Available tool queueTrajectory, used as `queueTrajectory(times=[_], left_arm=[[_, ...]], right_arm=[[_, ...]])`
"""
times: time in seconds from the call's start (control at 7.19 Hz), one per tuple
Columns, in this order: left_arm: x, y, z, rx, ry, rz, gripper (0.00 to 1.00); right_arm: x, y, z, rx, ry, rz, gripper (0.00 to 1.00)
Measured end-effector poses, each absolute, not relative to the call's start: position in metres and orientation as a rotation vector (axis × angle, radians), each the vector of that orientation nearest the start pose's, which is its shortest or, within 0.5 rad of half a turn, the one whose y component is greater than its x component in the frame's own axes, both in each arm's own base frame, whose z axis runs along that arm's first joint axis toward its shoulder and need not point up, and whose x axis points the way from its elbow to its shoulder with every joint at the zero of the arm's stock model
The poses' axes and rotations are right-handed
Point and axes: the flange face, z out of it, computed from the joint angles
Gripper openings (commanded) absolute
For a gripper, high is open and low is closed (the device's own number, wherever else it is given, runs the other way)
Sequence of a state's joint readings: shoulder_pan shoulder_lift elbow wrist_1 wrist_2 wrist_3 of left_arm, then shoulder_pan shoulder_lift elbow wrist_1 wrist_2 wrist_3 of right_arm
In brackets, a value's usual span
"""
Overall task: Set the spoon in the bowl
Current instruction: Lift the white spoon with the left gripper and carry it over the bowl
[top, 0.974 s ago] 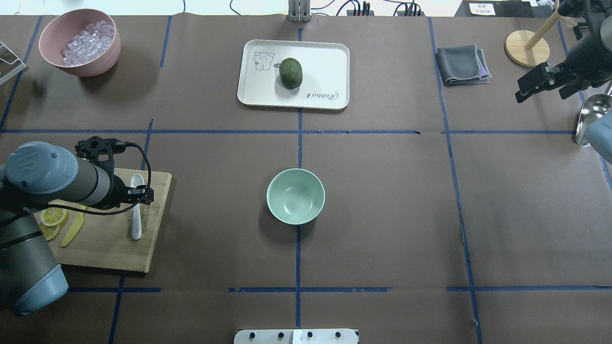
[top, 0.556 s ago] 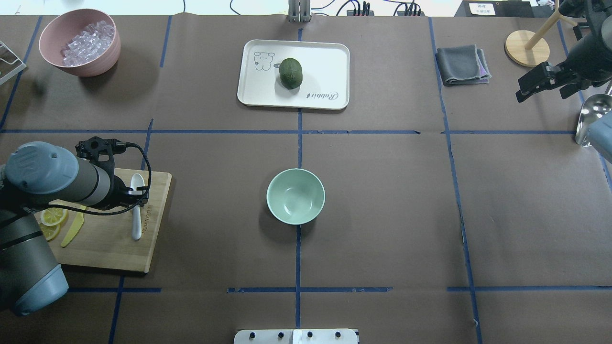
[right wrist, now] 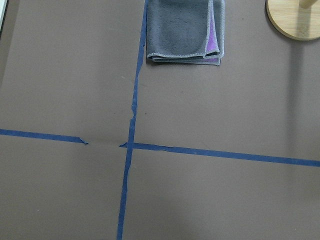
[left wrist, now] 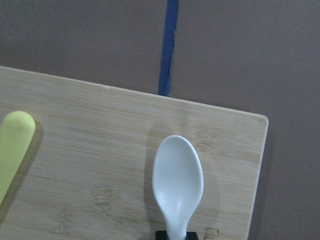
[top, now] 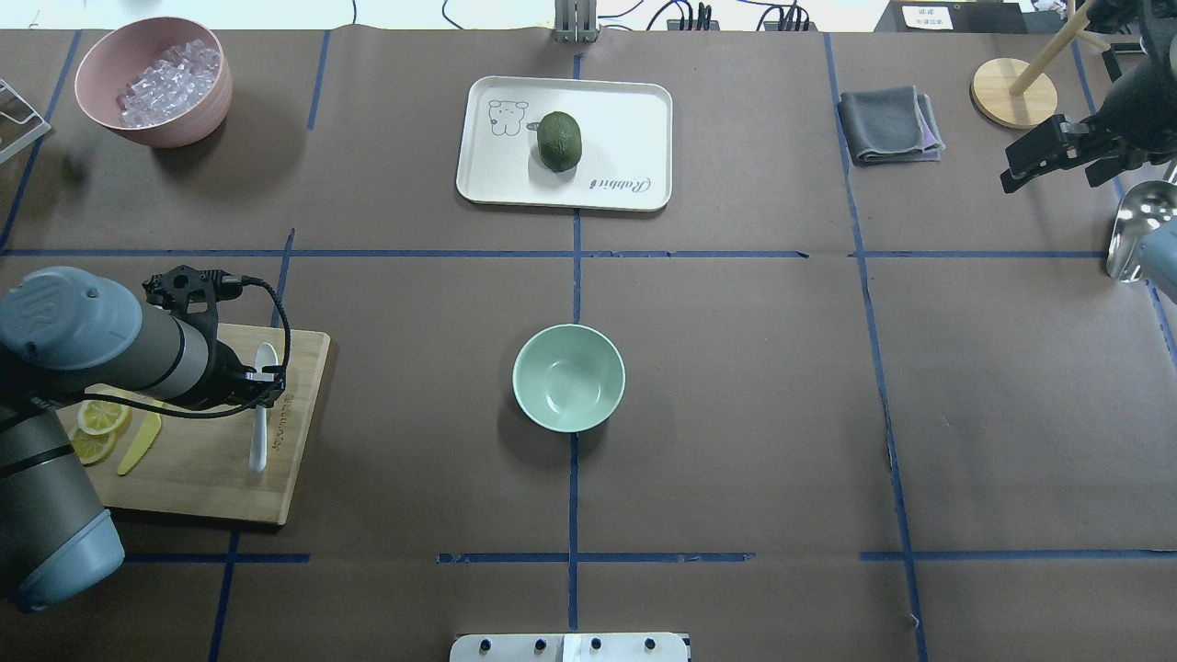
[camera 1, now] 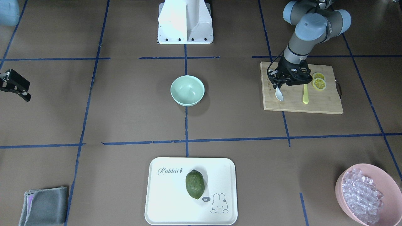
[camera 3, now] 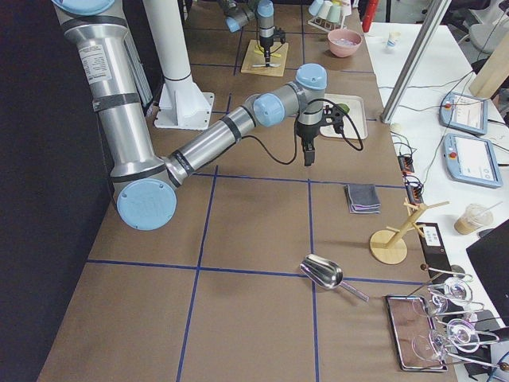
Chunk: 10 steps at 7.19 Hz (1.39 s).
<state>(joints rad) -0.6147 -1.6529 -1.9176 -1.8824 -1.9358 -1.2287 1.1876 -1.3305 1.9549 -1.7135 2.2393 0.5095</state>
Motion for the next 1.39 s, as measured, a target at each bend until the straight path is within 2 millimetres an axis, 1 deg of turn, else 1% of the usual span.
queueTrajectory(times=[0.14,0.28,0.42,0.56,0.7,0.83,0.97,1.11,1.25,1.39], left_arm=[[0.367,-0.380,0.403,0.019,0.806,-0.125,0.00],[0.361,-0.377,0.368,0.008,0.793,-0.130,0.00],[0.360,-0.376,0.324,-0.003,0.784,-0.144,0.00],[0.368,-0.379,0.278,-0.016,0.787,-0.170,0.00],[0.386,-0.379,0.234,-0.035,0.809,-0.198,0.00],[0.417,-0.377,0.196,-0.064,0.837,-0.224,0.00],[0.459,-0.380,0.155,-0.092,0.858,-0.241,0.00],[0.498,-0.387,0.127,-0.112,0.858,-0.249,0.00],[0.529,-0.396,0.114,-0.122,0.848,-0.251,0.00],[0.547,-0.401,0.112,-0.127,0.840,-0.251,0.00]], right_arm=[[-0.133,-0.531,0.371,0.130,-0.795,-0.036,1.00],[-0.127,-0.529,0.376,0.119,-0.807,-0.028,1.00],[-0.120,-0.527,0.382,0.106,-0.819,-0.020,1.00],[-0.115,-0.524,0.389,0.096,-0.822,-0.012,1.00],[-0.109,-0.522,0.397,0.091,-0.820,-0.007,1.00],[-0.103,-0.520,0.405,0.087,-0.814,-0.006,1.00],[-0.099,-0.518,0.412,0.083,-0.810,-0.006,1.00],[-0.097,-0.517,0.415,0.080,-0.809,-0.003,1.00],[-0.095,-0.517,0.416,0.077,-0.811,-0.001,1.00],[-0.095,-0.516,0.416,0.073,-0.816,0.001,1.00]])
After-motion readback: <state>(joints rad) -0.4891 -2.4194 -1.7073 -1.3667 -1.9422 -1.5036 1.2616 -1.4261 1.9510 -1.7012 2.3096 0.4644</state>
